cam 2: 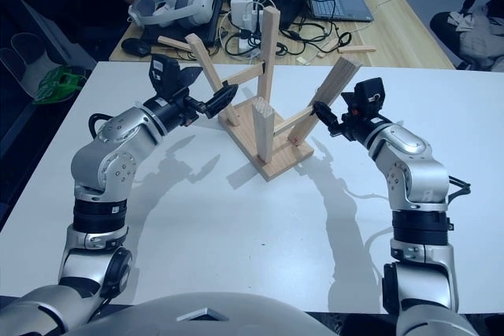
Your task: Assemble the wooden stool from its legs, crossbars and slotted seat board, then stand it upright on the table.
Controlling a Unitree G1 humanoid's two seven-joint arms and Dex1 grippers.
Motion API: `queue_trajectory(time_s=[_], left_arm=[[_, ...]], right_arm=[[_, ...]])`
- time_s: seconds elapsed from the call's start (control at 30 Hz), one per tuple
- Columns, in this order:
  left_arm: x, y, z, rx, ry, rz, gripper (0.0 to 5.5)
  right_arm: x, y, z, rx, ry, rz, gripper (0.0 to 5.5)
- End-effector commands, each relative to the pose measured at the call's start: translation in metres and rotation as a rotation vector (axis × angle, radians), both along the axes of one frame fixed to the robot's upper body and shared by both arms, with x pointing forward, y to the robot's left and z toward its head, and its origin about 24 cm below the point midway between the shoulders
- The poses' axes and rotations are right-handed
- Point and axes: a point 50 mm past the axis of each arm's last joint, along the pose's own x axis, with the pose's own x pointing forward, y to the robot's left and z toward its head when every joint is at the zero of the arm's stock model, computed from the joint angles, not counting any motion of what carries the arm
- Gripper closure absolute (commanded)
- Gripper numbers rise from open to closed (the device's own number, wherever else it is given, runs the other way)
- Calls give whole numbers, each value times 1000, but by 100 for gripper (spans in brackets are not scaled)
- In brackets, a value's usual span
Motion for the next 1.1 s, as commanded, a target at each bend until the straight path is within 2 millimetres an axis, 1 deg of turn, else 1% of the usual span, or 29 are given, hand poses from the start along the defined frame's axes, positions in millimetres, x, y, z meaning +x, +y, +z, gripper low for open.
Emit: queue_trajectory(time_s=[0.03, 0.17, 0.23, 0.3, 0.37, 0.4, 0.5, 0.6, 0.67, 0.7, 0.73, 0.77, 0.8, 0.83, 0.87, 0.9, 0.93, 0.97, 1.0, 1.03, 1.07, 1.1], left_arm=[[0, -1, 0, 6, -6, 10, 14], [1, 0, 0, 6, -7, 12, 14], [1, 0, 0, 5, -9, 13, 14], [0, 0, 3, -14, -29, 5, 14], [-3, -2, 9, -51, -70, -26, 14], [-5, -3, 10, -70, -85, -42, 14], [-12, -7, 12, -113, -114, -87, 14], [-14, -4, 15, -136, -137, -86, 14], [-14, 2, 27, -186, -220, -35, 14], [-10, 12, 43, -324, -278, 48, 14], [-2, 30, 56, -446, -319, 188, 14], [5, 48, 62, -538, -334, 320, 14], [11, 65, 63, -594, -336, 447, 14], [14, 76, 63, -607, -338, 535, 14], [17, 83, 63, -607, -343, 592, 14], [18, 87, 64, -616, -342, 636, 14], [19, 89, 65, -622, -343, 657, 14], [20, 90, 66, -625, -340, 669, 14], [21, 90, 65, -630, -330, 675, 14], [22, 90, 63, -630, -319, 682, 14], [23, 91, 60, -631, -306, 689, 14], [23, 91, 57, -628, -292, 694, 14]], right_arm=[[-11, 4, -44, -80, 228, 9, 115], [-14, 10, -53, -118, 257, 24, 115], [-8, 14, -41, -51, 178, 12, 115], [1, 18, -8, 61, -18, 7, 115], [7, 19, 28, 126, -215, -11, 115], [9, 18, 43, 143, -291, -25, 115], [9, 20, 85, 176, -480, -55, 115], [4, 27, 125, 181, -651, -45, 115], [-3, 37, 146, 170, -734, -2, 115], [-7, 50, 151, 166, -735, 68, 115], [-9, 66, 145, 169, -675, 133, 132], [-11, 80, 130, 172, -581, 190, 139], [-10, 93, 100, 179, -417, 214, 162], [-12, 102, 69, 181, -253, 223, 182], [-17, 108, 31, 186, -57, 204, 202], [-27, 110, -10, 162, 134, 163, 219], [-37, 110, -39, 151, 276, 119, 238], [-45, 108, -63, 154, 397, 49, 253], [-47, 106, -75, 182, 466, -14, 277], [-45, 105, -79, 212, 489, -55, 299], [-41, 106, -77, 232, 479, -71, 320], [-34, 108, -69, 247, 435, -65, 335]])
